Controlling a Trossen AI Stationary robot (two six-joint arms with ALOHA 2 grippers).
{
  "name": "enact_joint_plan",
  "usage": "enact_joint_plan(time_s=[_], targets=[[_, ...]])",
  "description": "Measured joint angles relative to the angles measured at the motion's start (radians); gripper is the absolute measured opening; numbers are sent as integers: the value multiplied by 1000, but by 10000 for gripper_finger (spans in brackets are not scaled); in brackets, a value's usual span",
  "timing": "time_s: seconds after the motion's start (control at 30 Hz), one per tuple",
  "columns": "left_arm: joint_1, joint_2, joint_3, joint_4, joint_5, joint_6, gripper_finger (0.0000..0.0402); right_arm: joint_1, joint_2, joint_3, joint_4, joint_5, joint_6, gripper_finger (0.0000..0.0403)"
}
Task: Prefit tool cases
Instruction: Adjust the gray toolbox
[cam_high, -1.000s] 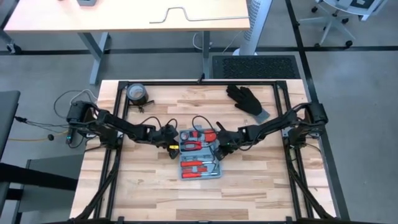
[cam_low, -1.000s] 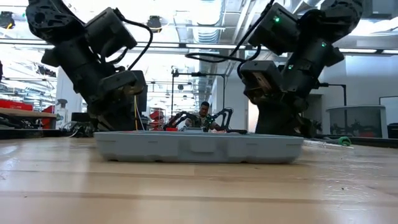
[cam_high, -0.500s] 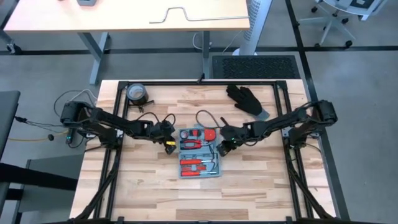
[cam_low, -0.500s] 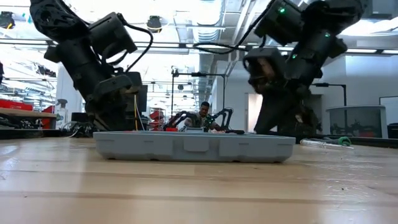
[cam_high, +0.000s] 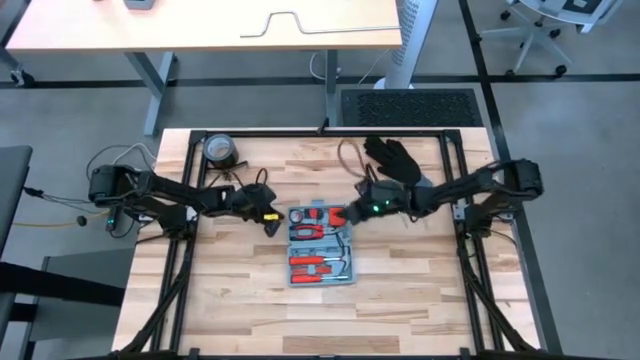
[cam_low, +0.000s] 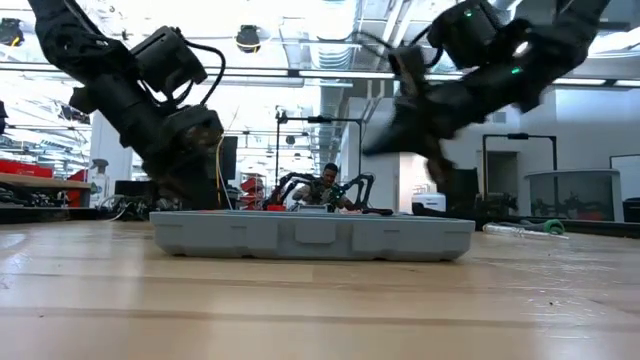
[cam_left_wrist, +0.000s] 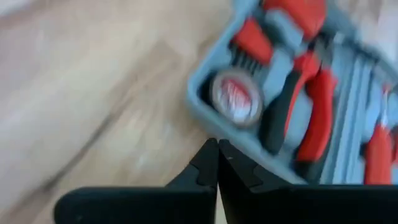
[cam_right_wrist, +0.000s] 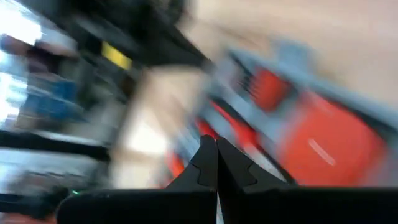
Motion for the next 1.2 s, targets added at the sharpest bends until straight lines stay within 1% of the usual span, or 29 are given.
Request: enact_joint_plan(time_s=[0.07,0.1,0.17,0.23,0.27,0.33,0.4,0.43,0.53,0.6,0.67,0.7,0.73,0.8,0.87,0.93,1.0,1.03,1.07,1.1,1.13,1.2], targets=[[15,0,0,45,19,-9,0,-28,66,1,218,-43,40,0],[25,0,0,70,45,-11,0,-40,109,1,342,-71,74,0],[43,0,0,105,96,-12,0,-68,208,2,594,-131,166,0],[52,-1,0,112,123,-11,0,-84,318,2,827,-160,267,0],[55,-1,0,109,129,-11,0,-85,366,2,917,-164,312,0],[55,-1,0,108,129,-10,0,-84,447,1,1035,-164,396,0],[55,-1,0,108,129,-8,0,-80,488,10,1036,-164,452,0],[55,-1,0,108,129,-8,0,-77,489,17,1025,-169,453,0],[55,-1,0,109,129,-5,0,-70,482,79,1051,-240,413,0],[55,-1,0,110,129,-2,0,-70,477,123,1047,-305,385,0],[55,-1,0,110,129,4,0,-70,476,168,1045,-346,354,0],[55,-1,0,110,128,4,0,-71,473,185,1015,-364,338,0],[56,-1,0,110,128,4,0,-72,469,198,917,-368,328,0],[56,-1,0,113,128,7,0,-74,470,207,611,-367,333,0],[56,-1,1,110,129,8,0,-77,478,206,525,-383,365,0],[56,-1,1,111,128,13,0,-78,499,193,731,-384,363,0],[56,-1,1,109,128,15,0,-78,493,191,946,-365,360,0],[56,-1,1,109,128,16,0,-80,472,198,996,-360,360,0],[56,-1,1,108,127,18,0,-81,446,196,1011,-360,359,0],[56,-1,1,108,125,19,0,-81,419,184,990,-361,352,0],[57,-1,1,110,124,20,0,-80,396,170,933,-361,333,0],[61,-1,1,102,124,20,0,-66,349,135,760,-357,281,0]])
